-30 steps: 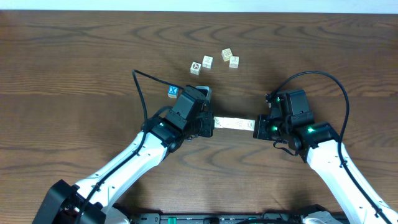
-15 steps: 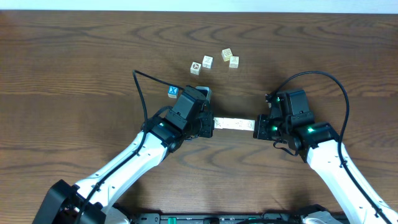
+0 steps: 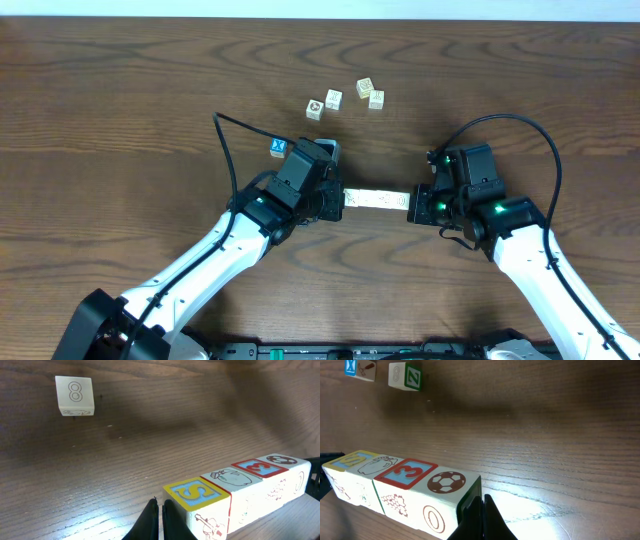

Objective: Lift 4 blocks
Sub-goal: 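Keep the row clamped between both grippers, steady, then lower the clamped block row back onto the table with both grippers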

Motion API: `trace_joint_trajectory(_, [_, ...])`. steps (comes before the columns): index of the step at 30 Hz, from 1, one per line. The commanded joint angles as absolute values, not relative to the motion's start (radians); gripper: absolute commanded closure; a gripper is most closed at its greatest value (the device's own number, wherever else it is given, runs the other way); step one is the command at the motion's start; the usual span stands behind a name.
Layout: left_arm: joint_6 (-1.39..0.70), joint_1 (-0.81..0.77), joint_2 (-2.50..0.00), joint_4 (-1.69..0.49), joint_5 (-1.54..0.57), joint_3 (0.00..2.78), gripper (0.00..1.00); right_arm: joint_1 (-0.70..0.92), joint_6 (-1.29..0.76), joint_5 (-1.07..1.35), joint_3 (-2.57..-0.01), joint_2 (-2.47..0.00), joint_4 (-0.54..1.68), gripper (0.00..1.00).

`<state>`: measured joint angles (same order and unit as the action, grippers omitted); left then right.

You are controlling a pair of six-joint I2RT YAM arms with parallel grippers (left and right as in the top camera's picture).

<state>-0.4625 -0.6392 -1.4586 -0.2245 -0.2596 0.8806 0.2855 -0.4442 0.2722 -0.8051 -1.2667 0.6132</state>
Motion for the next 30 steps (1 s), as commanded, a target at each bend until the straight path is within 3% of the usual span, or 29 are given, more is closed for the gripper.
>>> trace_joint_trajectory(1, [-0.446,-0.673,-1.452,-0.208,-0.384,0.931,0.93,0.316,-0.448,0.416,-0.850,-1.248,0.595,0.99])
trace_joint_trajectory(30, [-0.445,-0.673,-1.495,-0.207,-0.373,0.904,0.93,0.316,-0.440,0.363,-0.850,-1.369,0.591,0.99])
